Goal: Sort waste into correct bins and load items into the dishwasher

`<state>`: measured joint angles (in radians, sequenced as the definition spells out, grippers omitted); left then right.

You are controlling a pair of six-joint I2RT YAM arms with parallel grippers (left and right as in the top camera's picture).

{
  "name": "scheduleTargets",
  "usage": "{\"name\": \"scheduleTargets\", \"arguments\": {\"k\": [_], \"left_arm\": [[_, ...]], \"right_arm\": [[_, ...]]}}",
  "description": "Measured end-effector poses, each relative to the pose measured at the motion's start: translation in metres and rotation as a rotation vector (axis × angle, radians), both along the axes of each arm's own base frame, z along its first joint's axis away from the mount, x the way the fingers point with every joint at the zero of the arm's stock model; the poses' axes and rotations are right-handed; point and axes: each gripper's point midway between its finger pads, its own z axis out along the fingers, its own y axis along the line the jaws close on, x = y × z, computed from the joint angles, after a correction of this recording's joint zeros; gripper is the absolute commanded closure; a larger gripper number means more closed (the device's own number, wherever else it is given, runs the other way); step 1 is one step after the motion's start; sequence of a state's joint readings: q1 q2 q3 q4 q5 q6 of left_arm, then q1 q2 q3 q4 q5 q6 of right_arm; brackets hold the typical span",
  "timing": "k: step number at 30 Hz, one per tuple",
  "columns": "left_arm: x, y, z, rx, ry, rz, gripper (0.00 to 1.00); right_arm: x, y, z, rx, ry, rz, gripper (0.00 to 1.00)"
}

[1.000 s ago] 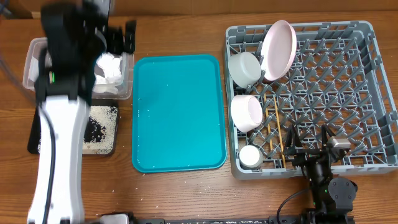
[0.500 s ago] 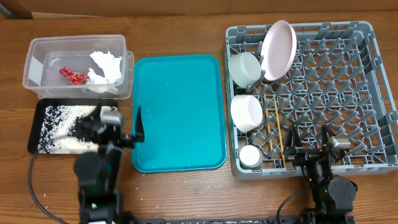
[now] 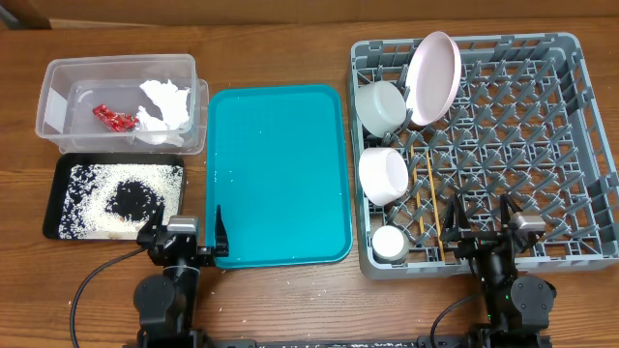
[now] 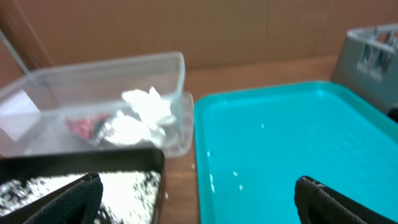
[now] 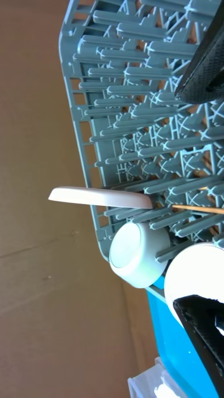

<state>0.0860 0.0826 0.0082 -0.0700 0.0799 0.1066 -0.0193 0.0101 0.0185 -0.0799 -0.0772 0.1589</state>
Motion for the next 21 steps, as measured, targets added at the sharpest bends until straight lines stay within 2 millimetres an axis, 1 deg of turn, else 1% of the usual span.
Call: {"name": "scheduleTargets", "arguments": {"k": [1, 3, 21], "left_arm": [[-0.0011, 0.0010, 0.0076, 0.004, -0.033, 0.006, 0.00], [-0.0021, 0.0015, 0.0145, 0.007, -0.063, 0.009, 0.00], [-0.0024, 0.0016, 0.0147, 0.007, -0.064, 0.011, 0.00]], "right_arm": [[0.0000, -0.0001, 0.0000, 0.000, 0.000, 0.000, 0.00], [0.0000, 0.0000, -0.0001, 0.000, 0.000, 0.000, 0.00], [0.0000, 0.0000, 0.0000, 0.001, 0.000, 0.000, 0.00]]}}
